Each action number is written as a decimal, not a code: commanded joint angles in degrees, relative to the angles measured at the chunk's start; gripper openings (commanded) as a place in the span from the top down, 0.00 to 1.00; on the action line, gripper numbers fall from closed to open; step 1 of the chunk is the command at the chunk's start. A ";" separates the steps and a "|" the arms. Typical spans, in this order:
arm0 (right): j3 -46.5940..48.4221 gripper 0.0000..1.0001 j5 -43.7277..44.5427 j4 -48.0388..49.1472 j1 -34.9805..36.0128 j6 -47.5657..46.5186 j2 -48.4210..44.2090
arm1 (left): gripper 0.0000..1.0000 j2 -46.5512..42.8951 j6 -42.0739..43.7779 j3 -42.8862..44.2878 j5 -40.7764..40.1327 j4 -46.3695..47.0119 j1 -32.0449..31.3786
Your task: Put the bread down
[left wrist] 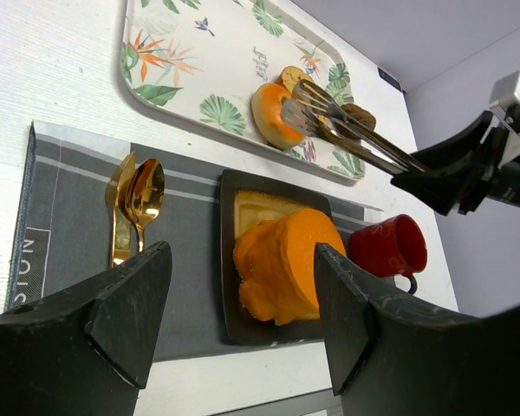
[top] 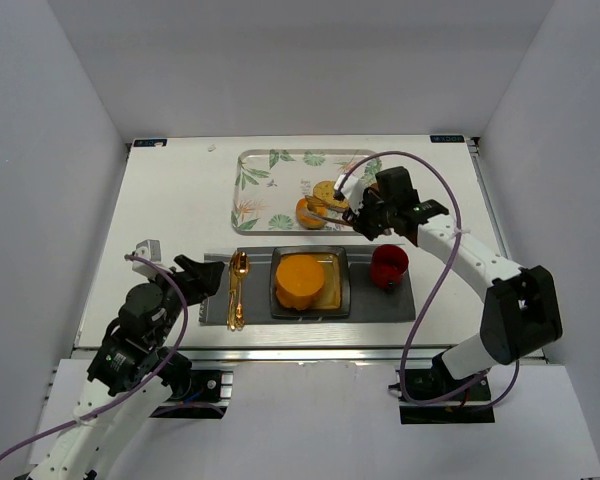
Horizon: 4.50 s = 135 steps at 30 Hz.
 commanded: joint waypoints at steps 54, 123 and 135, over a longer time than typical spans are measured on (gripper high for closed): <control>-13.12 0.91 -24.33 -22.20 -1.21 -5.24 -37.91 | 0.24 1.84 0.54 -0.51 1.61 3.27 -0.01; 1.73 0.67 2.74 9.80 -8.24 -6.20 8.50 | 0.24 1.76 0.18 -1.12 1.08 2.92 -0.01; 6.73 0.88 -5.51 2.42 -8.86 -0.15 -1.94 | 0.24 0.44 0.10 -0.33 0.55 1.42 -0.01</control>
